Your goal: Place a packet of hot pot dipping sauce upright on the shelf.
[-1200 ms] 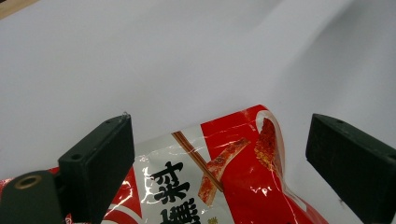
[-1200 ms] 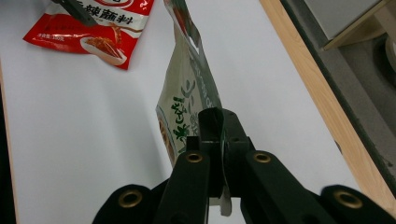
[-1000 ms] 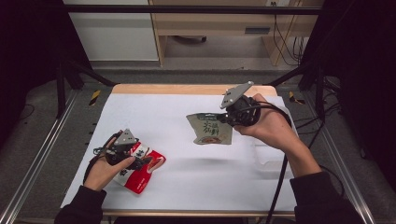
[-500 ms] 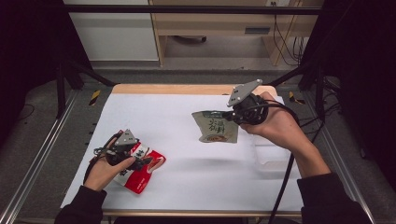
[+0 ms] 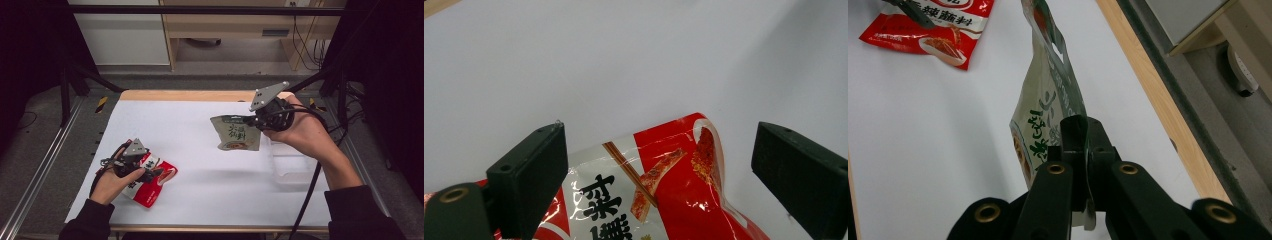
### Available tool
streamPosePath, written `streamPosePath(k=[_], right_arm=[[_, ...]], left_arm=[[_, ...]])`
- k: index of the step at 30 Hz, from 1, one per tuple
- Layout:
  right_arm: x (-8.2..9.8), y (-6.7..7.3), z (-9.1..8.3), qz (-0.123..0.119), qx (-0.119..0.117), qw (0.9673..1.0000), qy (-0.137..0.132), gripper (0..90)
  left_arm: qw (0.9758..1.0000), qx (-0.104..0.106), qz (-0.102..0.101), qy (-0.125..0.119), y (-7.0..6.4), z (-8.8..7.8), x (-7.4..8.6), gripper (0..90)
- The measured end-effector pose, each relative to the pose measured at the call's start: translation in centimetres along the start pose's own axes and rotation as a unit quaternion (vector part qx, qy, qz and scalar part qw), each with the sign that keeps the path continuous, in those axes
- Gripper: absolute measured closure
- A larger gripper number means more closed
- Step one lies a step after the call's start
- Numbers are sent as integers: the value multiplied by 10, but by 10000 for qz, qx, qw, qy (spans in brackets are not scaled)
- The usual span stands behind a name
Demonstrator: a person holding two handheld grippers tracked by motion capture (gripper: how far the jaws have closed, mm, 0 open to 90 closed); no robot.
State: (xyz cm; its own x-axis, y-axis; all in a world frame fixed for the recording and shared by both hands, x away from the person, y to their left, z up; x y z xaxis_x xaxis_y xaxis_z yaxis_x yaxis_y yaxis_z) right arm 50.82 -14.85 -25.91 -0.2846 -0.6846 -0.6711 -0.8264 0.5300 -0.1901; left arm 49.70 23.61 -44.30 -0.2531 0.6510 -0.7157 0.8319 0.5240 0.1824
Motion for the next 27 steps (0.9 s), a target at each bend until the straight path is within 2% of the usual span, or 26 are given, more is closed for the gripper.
streamPosePath(k=[14,21,27], right_arm=[[4,-12,-15,40,164,9999,-30,900],[10,-24,-23,116,264,9996,-47,900],[17,-36,-30,125,399,9991,72,900]], left_arm=[[10000,5,-9,20,0,0,2,82],[10000,-10,-11,3,-1,0,1,82],[10000,-2,-23,10,1,-1,2,82]])
Point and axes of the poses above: each handheld gripper's, and its own axes: z roughly forward along the jaws, x roughly out of its underside, y roughly to its left, the point moved 2 cm from there along z, roughly forward along the jaws, and after that the axes turned 10 degrees about z, right-handed, at the moved point
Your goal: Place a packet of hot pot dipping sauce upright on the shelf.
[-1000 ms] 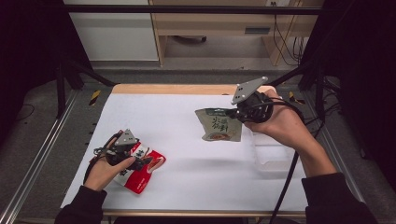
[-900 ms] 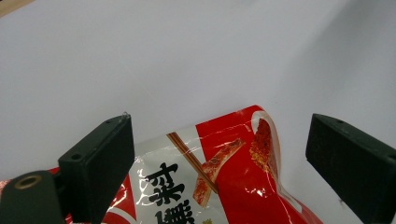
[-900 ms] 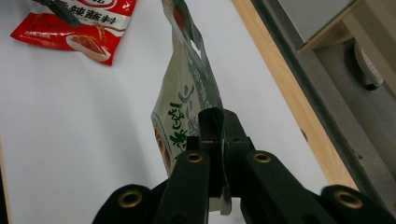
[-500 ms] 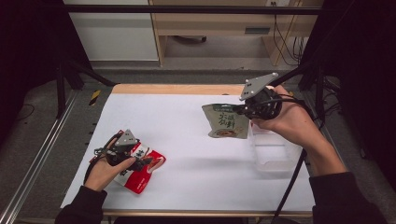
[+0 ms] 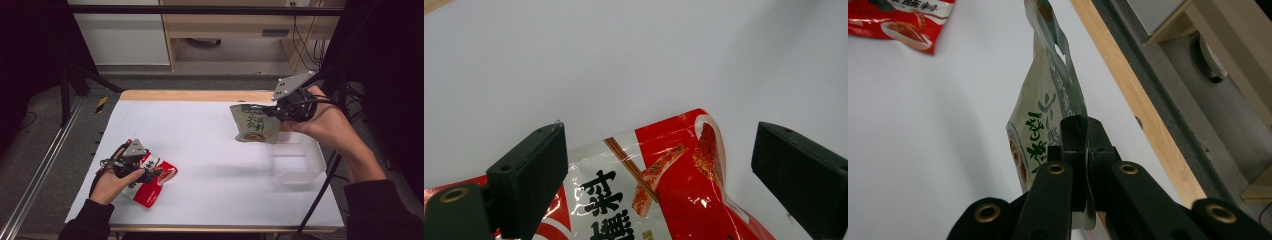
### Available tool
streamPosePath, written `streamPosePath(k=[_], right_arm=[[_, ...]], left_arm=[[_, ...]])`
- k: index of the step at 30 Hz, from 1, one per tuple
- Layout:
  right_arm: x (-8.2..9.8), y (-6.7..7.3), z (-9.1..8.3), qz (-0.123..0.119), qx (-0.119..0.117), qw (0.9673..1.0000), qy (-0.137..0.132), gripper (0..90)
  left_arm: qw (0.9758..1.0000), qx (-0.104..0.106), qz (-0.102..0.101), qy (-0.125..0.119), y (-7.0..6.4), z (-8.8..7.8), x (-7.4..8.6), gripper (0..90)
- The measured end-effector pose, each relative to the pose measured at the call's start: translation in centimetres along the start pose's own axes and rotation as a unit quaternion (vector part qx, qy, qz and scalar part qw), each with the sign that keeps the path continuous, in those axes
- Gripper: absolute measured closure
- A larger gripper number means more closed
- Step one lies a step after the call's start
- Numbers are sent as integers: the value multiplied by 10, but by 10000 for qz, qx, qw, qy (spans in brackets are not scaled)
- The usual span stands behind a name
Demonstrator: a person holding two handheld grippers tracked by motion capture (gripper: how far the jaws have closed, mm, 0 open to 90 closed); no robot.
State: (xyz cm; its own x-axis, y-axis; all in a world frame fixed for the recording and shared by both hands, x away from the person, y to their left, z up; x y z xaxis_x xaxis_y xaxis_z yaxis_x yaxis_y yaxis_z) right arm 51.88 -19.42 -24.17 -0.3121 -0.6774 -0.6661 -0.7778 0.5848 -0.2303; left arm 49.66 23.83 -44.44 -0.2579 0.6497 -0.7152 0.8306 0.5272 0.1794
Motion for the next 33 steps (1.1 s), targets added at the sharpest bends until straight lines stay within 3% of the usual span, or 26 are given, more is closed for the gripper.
streamPosePath(k=[14,19,33], right_arm=[[38,-42,-7,337,350,9986,190,900],[56,-61,-5,441,364,9979,303,900],[78,-81,5,534,277,9976,357,900]], left_arm=[[10000,43,57,35,-3,3,-1,82],[10000,47,78,34,-4,4,-1,82],[10000,11,36,56,-2,4,0,81]])
Point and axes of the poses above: each handheld gripper's, and its own axes: z roughly forward along the jaws, x roughly out of its underside, y roughly to its left, the point moved 2 cm from there along z, roughly forward along the jaws, and after that the axes turned 10 degrees about z, right-handed, at the moved point
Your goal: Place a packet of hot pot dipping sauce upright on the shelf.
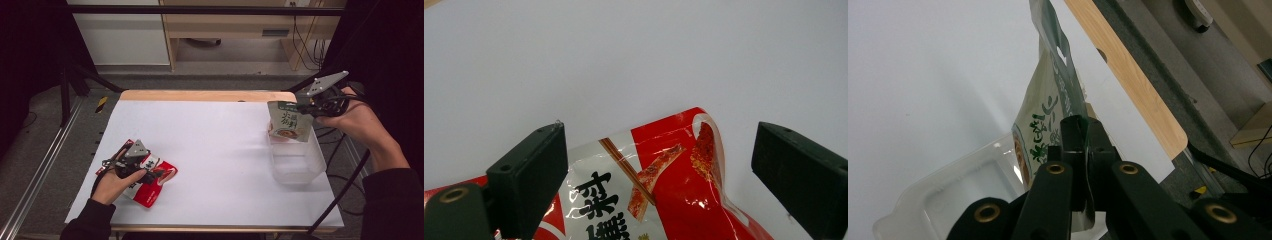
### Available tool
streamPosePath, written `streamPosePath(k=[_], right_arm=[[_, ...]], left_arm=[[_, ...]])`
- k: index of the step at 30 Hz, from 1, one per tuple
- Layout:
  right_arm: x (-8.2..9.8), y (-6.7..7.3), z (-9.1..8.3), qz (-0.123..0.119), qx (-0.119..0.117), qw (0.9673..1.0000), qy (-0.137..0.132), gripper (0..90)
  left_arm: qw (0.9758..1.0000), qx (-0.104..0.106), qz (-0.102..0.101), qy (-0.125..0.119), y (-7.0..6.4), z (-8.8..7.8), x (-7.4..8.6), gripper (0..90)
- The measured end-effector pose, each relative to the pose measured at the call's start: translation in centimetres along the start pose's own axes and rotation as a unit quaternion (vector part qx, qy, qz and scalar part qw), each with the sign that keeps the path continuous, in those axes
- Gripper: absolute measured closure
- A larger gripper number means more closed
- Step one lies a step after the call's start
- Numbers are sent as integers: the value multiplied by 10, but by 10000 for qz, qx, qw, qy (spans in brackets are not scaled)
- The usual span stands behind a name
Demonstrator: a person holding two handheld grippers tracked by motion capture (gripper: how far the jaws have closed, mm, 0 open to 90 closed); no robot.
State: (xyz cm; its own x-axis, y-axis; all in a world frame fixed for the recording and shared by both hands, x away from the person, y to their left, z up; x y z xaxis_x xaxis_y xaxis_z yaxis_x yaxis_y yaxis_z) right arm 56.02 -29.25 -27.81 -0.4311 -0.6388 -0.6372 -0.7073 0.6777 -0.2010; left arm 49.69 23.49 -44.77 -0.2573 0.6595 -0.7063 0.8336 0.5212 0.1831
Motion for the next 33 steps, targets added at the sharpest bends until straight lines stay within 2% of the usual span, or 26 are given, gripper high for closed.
streamPosePath(k=[17,33], right_arm=[[10,-9,11,96,-69,9999,68,900],[6,-9,25,-185,-62,9998,23,900]], left_arm=[[10000,2,-9,-4,1,0,0,81],[10000,2,-17,6,1,0,0,81]])
Point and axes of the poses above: each handheld gripper's, and its own axes: z roughly forward along the jaws, x roughly out of its underside, y roughly to its left, the point moved 2 cm from there along z, roughly forward along the jaws, and after that the axes turned 10 degrees about z, right-handed, at the moved point
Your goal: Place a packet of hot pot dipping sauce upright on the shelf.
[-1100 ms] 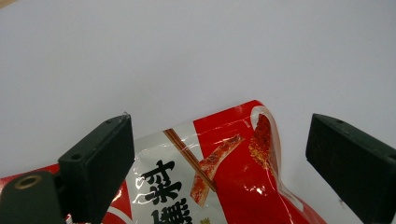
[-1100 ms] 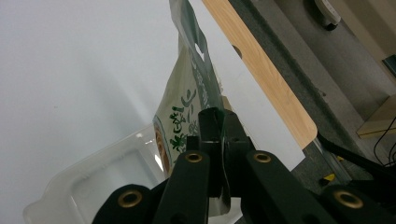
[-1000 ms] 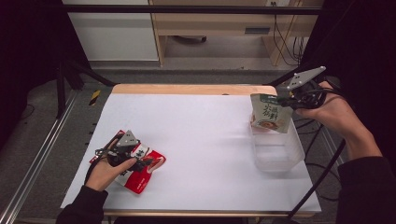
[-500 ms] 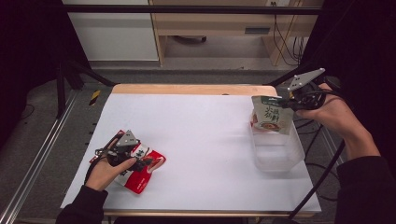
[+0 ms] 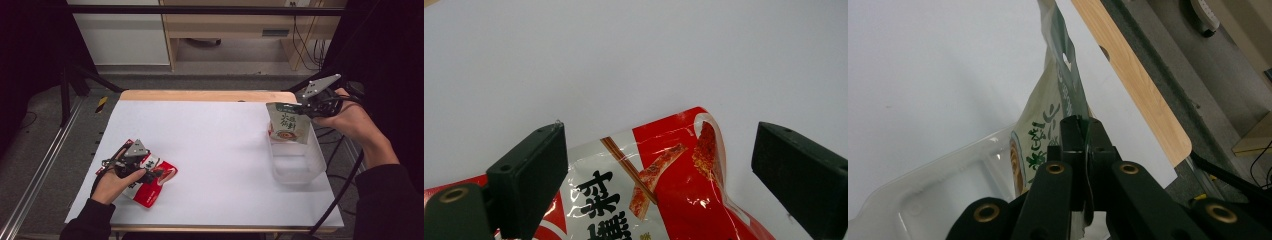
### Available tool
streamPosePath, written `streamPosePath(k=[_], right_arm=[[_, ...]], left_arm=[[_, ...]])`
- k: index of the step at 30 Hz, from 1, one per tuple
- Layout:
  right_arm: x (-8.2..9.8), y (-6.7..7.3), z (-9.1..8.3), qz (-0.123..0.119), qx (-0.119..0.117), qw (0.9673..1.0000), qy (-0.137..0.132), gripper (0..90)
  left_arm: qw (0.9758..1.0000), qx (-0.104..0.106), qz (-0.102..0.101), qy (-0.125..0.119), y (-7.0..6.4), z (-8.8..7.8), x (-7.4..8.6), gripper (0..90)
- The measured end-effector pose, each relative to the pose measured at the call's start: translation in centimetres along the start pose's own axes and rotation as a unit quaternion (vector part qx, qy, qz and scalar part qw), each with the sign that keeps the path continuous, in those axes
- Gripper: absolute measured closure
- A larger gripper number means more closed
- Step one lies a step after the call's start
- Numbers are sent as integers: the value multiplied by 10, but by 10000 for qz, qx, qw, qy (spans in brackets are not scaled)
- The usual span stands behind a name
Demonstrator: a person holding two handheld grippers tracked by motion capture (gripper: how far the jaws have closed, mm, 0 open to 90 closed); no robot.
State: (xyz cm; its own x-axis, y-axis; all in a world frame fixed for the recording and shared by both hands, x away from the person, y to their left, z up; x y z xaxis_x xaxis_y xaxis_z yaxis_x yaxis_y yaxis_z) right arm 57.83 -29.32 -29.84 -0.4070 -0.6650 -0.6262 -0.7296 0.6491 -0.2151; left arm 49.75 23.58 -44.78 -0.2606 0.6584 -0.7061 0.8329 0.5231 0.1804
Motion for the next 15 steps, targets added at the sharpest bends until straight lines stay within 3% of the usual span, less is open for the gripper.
streamPosePath(k=[6,15], right_arm=[[3,0,11,-5,-25,10000,-7,899],[21,0,25,283,-76,9996,56,898]], left_arm=[[10000,8,-10,1,0,0,1,81],[10000,15,-2,-2,0,0,0,81]])
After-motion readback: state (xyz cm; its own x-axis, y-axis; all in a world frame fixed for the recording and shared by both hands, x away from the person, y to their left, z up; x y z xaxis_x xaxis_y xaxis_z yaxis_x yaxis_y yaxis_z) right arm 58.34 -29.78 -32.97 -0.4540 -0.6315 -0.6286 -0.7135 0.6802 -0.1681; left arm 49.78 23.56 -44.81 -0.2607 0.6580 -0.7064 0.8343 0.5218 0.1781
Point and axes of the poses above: each handheld gripper's, and its own axes: z roughly forward along the jaws, x roughly out of its underside, y roughly to its left, the point moved 2 cm from there along z, roughly forward along the jaws, and after that the axes turned 10 degrees about z, right-handed, at the moved point
